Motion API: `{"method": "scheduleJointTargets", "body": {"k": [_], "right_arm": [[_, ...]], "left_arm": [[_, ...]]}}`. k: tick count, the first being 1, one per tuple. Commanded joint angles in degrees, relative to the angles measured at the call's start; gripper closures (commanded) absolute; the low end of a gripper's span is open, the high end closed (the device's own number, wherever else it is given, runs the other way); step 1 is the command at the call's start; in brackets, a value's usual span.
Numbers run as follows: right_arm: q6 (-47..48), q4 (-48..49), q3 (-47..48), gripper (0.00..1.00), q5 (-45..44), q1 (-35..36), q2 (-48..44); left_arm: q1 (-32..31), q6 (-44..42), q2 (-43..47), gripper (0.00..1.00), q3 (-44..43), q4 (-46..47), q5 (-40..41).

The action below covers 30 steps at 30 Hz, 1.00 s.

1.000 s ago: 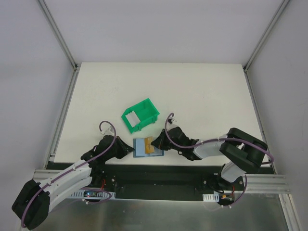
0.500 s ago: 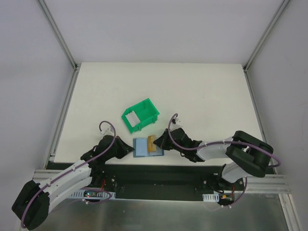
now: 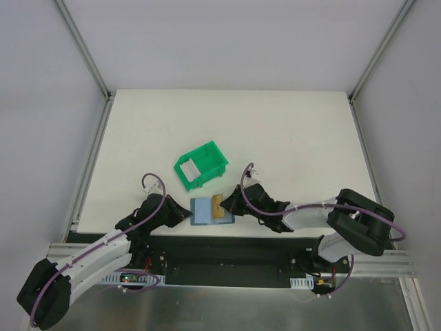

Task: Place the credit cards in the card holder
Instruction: Insert the credit card into the card holder.

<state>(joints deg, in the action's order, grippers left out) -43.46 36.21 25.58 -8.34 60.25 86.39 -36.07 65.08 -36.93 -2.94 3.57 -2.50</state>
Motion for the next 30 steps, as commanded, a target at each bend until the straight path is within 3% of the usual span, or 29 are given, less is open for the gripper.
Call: {"method": "scheduleJointTargets", "body": {"k": [1,6,14,30], "right_arm": [[4.17,-4.47,1.13,1.00,-2.56,0.40,-8.07],[3.65,-5.36,2.10,1.00,-1.59,0.57,-9.31],[1.01,-0.35,2.54,1.00,0.78,0.75,-2.72],[0.22,-1.49,2.89,1.00,0.60,0.66,1.85]], "left_arm": [[-0.49,0.14,0.80,1.00,6.02,-0.06,0.48],[-0.93,2.59,1.24,1.00,6.81,0.03,0.48],[-4.61,10.50,4.67,1.00,9.62,-0.06,4.17],[-7.08,9.80,-2.53,1.00,7.42,0.03,5.93]]}}
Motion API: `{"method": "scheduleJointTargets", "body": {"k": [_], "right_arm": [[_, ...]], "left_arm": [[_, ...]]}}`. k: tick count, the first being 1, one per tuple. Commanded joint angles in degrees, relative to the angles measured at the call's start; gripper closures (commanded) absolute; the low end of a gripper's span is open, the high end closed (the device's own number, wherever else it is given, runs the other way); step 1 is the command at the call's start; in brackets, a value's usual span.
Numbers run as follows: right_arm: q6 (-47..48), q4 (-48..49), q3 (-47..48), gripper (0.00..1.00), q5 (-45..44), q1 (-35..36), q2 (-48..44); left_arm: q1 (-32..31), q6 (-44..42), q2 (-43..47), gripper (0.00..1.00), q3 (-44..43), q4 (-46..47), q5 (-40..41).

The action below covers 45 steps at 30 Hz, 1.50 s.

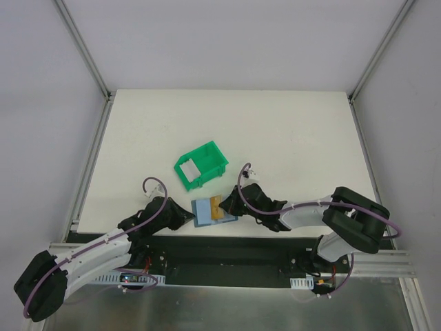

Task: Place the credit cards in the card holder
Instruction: Insert the credit card into the card holder.

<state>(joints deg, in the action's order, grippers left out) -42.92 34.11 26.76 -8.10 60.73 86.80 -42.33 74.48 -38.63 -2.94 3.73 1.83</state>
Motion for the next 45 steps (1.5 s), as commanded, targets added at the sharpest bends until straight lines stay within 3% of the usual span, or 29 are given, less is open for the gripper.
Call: {"method": "scheduleJointTargets", "body": {"k": [1,45], "right_arm": [[-0.33,0.61,1.71,1.00,0.54,0.27,1.61],[-0.68,-2.38,1.71,1.00,9.68,-2.37,0.73]], "left_arm": [[-0.83,0.32,-0.92,1.00,7.34,-0.12,1.69],[-0.92,-1.88,-1.71,1.00,6.72,-0.39,3.45]]}}
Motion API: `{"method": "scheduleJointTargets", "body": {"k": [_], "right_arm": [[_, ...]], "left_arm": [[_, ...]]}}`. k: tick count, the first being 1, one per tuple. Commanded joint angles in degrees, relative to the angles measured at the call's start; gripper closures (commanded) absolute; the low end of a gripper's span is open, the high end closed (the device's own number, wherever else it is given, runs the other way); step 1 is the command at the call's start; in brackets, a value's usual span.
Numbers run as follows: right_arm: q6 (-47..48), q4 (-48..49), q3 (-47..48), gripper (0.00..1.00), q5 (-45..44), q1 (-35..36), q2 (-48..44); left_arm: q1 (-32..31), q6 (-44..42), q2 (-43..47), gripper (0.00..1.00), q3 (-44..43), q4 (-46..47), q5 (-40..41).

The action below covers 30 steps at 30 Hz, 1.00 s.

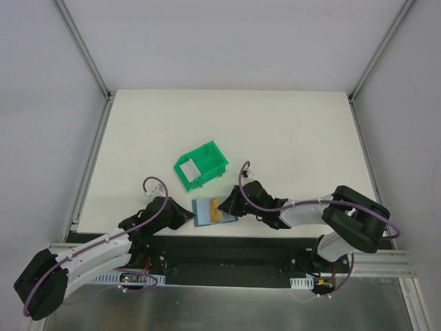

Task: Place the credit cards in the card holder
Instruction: Insert the credit card into the card holder.

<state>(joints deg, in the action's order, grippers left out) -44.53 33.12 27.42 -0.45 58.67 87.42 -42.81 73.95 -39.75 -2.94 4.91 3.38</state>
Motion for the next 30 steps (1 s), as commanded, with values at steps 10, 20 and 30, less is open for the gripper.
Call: {"method": "scheduleJointTargets", "body": {"k": [10,20,30], "right_arm": [[0.32,3.61,2.02,1.00,4.49,-1.89,3.81],[1.73,5.64,0.62,1.00,3.09,-2.86,1.62],[1.48,5.70,2.29,1.00,9.58,-4.27,4.42]], "left_arm": [[-0.44,-3.20,1.60,1.00,6.45,-1.48,1.37],[-0.44,-4.51,0.90,1.00,5.93,-1.57,1.28],[-0.44,-5.40,0.64,1.00,5.40,-1.48,0.58]]}}
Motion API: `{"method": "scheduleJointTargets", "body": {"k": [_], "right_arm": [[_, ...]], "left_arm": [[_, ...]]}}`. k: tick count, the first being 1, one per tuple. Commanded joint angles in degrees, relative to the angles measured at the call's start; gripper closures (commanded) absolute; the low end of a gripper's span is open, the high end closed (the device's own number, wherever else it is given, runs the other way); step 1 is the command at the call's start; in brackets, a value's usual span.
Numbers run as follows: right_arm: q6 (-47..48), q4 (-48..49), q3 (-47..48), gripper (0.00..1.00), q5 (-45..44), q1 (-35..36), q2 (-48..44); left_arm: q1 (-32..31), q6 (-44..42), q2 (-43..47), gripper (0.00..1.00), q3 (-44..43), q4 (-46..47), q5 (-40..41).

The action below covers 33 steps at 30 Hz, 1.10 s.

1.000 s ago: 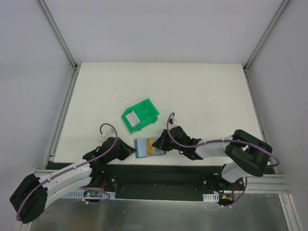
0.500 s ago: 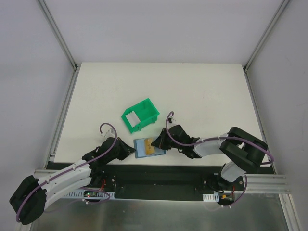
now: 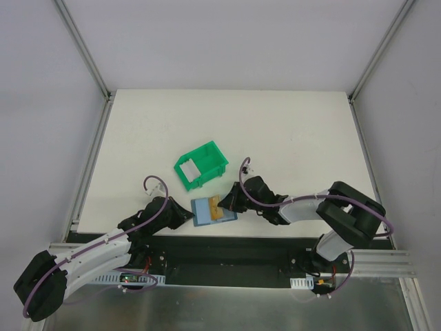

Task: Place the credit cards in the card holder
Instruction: Insert the credit card into the card holder.

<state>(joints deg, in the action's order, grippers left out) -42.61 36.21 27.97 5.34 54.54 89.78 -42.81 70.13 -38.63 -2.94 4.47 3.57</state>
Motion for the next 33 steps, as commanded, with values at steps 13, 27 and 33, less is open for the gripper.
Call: {"method": "scheduleJointTargets", "body": {"k": [13,27,33], "right_arm": [[4.11,-6.67,3.50,1.00,-1.74,1.44,0.05],[-1.68,-1.23,1.83,1.00,-2.44,3.55,1.36],[-3.01,-1.05,1.74,0.99,-3.76,4.34,2.24]], "left_arm": [[-0.44,-2.54,0.14,1.00,5.40,-1.04,-0.06],[-0.44,-2.45,-0.13,1.00,5.84,-1.04,0.21],[-0.44,-2.36,0.14,1.00,5.84,-1.04,0.21]]}}
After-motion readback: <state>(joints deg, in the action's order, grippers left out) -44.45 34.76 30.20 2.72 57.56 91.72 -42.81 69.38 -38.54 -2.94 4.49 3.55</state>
